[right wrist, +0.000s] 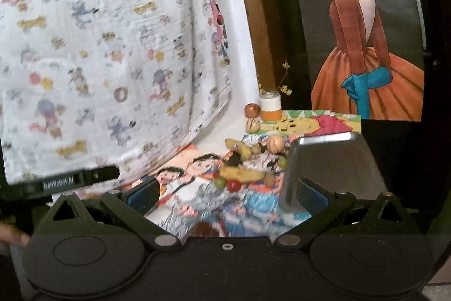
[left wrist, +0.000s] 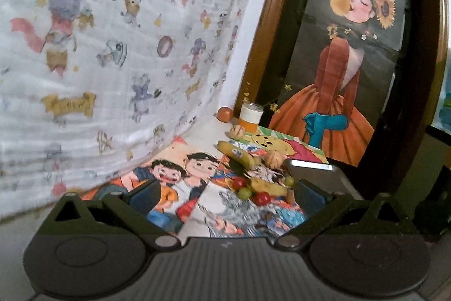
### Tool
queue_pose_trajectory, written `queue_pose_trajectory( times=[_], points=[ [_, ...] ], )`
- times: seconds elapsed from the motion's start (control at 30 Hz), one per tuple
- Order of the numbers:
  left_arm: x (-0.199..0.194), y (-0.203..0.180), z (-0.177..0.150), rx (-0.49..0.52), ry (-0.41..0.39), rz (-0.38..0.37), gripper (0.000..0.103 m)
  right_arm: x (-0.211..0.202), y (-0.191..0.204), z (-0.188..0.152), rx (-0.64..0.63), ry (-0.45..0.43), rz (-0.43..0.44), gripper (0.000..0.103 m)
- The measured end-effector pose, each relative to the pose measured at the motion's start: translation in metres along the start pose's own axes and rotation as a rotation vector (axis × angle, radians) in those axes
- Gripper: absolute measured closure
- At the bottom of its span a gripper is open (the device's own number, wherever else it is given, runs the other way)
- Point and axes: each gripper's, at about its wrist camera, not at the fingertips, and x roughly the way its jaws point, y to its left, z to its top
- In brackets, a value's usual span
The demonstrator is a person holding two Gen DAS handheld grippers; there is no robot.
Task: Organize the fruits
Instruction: 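Move both grippers down toward the fruit pile beside the metal tray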
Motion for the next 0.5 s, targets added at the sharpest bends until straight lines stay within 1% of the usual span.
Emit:
queue_pose_trajectory(
  times=[0.1,0.23,0.3,0.4,0.5],
  points=[
    [0.019,0.001,0.018,0.028,-0.005,0.021,0.000,0.017,-0.003,0.046,-0.032,-0.001,-0.008,0.000],
    [0.046,0.001,0.038,0.059,0.001,0.050,0.000,0.052,-0.008,0.102,-0.073,0.053,-0.021,0.000],
    [0.057,0.001,0.045,0.073,0.012,0.047,0.000,0.070,-0.008,0.127,-0.120,0.075,-0.014,0.000],
    [0.074,-0.002,0.051,0.112,0.033,0.028,0.000,0.093,-0.007,0.148,-0.206,0.090,-0.004,0.000],
    [0.095,-0.006,0.051,0.146,0.067,-0.016,0.000,0.121,-0.007,0.156,-0.307,0.106,0.022,0.000]
  ],
)
